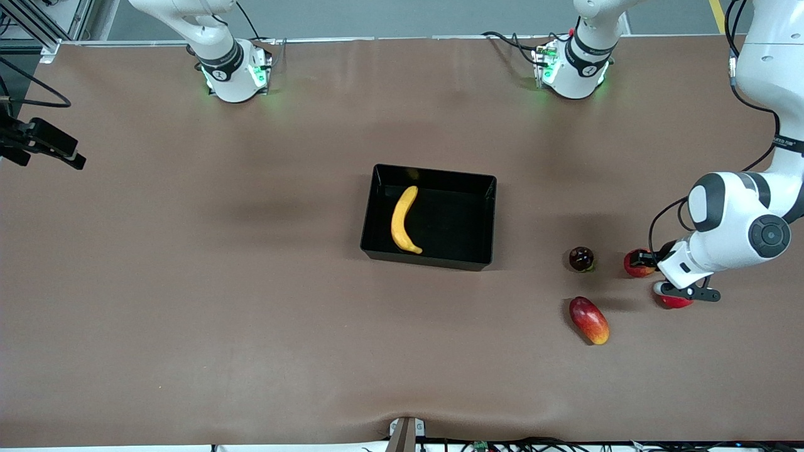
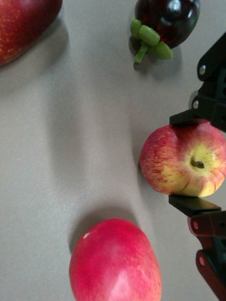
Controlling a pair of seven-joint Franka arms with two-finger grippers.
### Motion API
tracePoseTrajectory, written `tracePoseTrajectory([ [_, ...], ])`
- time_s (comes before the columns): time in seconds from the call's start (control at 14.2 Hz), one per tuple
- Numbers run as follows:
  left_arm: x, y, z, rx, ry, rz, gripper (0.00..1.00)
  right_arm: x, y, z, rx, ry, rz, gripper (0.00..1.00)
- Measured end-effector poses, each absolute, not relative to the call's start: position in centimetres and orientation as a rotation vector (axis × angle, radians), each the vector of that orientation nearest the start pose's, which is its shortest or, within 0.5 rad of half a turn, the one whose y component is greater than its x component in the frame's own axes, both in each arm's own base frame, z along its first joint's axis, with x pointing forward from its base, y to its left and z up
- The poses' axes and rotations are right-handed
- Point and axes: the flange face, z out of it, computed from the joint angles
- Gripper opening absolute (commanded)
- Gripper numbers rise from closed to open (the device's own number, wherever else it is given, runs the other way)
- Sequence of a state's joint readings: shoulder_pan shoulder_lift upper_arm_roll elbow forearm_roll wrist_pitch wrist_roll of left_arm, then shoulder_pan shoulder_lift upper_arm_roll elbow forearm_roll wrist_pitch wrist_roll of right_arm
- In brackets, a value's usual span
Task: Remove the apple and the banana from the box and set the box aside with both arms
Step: 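Carry the apple with the left gripper beside the other fruits, then lower the apple onto the table and open the left gripper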
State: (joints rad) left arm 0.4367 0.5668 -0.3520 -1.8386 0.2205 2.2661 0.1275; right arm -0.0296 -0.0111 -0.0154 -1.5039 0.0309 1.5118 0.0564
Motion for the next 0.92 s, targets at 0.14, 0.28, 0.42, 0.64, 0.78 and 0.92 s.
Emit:
tracePoseTrajectory([
  [0.14,63.0,7.1,22.5,-3.17,0.243,0.143,0.61,54.5,-2.1,65.7,-3.107,0.154,-0.029,1.0],
  [0.28,63.0,7.1,22.5,-3.17,0.249,0.142,1.0,54.5,-2.1,65.7,-3.107,0.154,-0.029,1.0],
  [0.42,63.2,6.6,22.7,-3.174,0.273,0.126,1.0,54.5,-2.1,65.7,-3.107,0.154,-0.029,1.0],
  [0.64,64.0,4.2,25.7,-3.196,0.299,0.07,1.0,54.5,-2.1,65.6,-3.107,0.154,-0.028,1.0],
  [0.78,64.2,1.7,29.8,-3.211,0.308,0.055,1.0,54.5,-2.1,65.6,-3.107,0.154,-0.027,1.0],
  [0.92,63.8,-2.2,34.3,-3.217,0.331,0.026,1.0,54.5,-2.1,65.6,-3.107,0.154,-0.027,1.0],
])
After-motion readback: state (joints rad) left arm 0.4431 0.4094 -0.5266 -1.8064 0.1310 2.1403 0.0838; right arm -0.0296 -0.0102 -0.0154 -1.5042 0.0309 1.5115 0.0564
